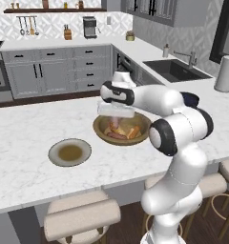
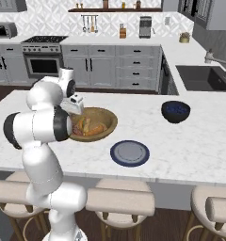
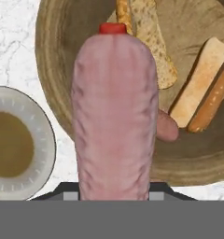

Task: Place one bun and one sausage from the bowl on each plate.

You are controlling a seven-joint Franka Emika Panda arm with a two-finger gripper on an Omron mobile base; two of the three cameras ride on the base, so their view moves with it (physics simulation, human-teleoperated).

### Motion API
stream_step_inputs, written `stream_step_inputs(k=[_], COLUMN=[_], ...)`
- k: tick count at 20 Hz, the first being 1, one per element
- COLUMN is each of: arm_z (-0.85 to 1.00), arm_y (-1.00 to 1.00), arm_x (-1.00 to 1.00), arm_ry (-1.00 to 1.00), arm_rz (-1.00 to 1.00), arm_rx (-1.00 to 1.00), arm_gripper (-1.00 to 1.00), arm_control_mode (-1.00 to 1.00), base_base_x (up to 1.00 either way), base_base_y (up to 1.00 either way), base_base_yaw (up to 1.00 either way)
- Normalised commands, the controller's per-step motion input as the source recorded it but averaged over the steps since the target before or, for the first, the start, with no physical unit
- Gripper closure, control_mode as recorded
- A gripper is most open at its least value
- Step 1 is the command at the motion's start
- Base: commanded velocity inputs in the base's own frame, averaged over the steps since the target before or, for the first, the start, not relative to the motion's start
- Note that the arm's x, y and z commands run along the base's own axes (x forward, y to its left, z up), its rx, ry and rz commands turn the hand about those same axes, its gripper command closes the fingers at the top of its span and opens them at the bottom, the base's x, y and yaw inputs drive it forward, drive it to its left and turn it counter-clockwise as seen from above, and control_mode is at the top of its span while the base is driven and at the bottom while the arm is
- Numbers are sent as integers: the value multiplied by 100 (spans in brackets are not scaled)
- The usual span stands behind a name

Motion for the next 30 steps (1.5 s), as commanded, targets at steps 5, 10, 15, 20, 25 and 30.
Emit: stream_step_inputs(k=[5,10,15,20,25,30], arm_z=[-8,-67,-35,-67,-67,0], arm_y=[100,100,61,37,33,0], arm_x=[-87,12,37,59,43,0], arm_ry=[19,5,11,7,5,0], arm_rz=[16,14,7,0,0,0], arm_rx=[-6,0,-1,-6,-7,0], arm_gripper=[100,100,100,100,-100,-100], arm_control_mode=[-100,-100,-100,-100,-100,-100], base_base_x=[0,0,0,0,0,0], base_base_y=[0,0,0,0,0,0], base_base_yaw=[0,0,0,0,0,0])
